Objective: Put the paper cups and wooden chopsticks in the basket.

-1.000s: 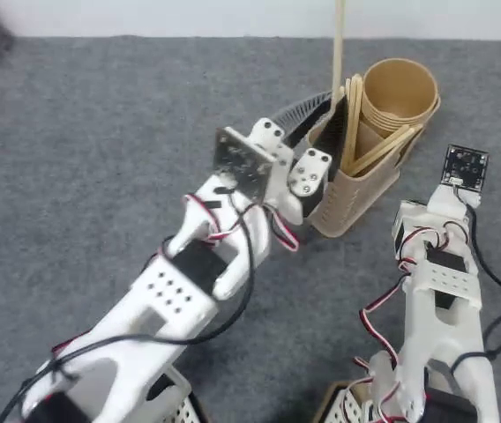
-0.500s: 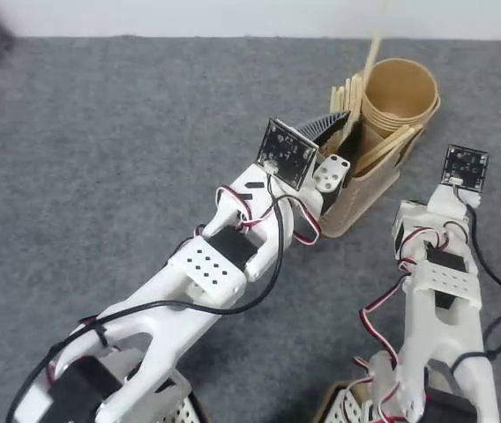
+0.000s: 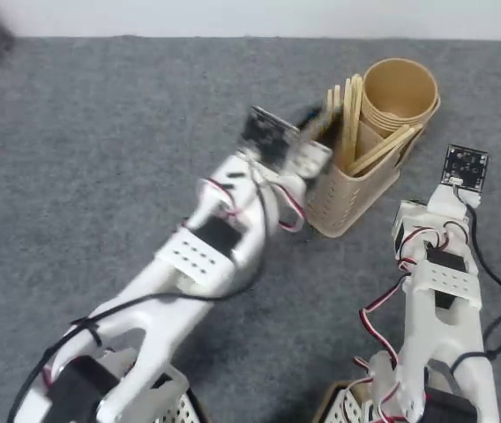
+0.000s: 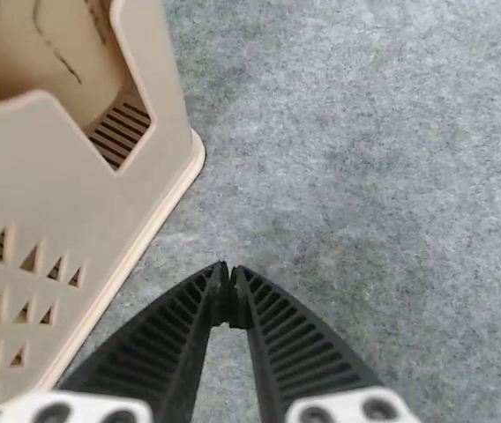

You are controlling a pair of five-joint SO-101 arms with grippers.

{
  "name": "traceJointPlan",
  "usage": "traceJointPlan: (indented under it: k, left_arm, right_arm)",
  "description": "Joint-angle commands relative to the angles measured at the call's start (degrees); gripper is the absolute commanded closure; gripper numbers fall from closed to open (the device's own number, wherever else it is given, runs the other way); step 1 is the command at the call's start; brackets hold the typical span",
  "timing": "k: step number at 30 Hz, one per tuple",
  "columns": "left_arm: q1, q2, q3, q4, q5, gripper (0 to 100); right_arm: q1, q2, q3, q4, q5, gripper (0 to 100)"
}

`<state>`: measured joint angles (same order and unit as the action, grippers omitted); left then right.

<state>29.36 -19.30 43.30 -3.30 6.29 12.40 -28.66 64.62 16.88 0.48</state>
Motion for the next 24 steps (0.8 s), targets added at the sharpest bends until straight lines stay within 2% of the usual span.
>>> traceJointPlan:
  k: [1,6,11,15,19,24]
  left_arm:
    - [-9.9,0.1,-3.9,12.9,1.1,91]
    - [-14.1,0.4,-6.0,29.1,0.0,91]
    - [-11.3,8.4,-15.4,44.4,-10.8,91]
    - [-8.4,22.0,-29.3,60.7,-17.6,91]
    - [-9.1,37.7,-47.2,75.4,-19.9,91]
    - [-9.9,55.6,-69.6,86.9,-23.0,91]
  right_arm:
    - [-0.6,-0.9,-0.3,-0.9,0.8,98.7]
    - [-0.7,-0.9,-0.3,-0.8,0.8,98.7]
    - [-0.7,-0.9,-0.3,-0.8,0.8,98.7]
    - [-0.7,-0.9,-0.3,-0.8,0.8,98.7]
    - [-0.6,-0.9,-0.3,-0.8,0.8,98.7]
    - [-0.6,-0.9,-0.3,-0.8,0.8,98.7]
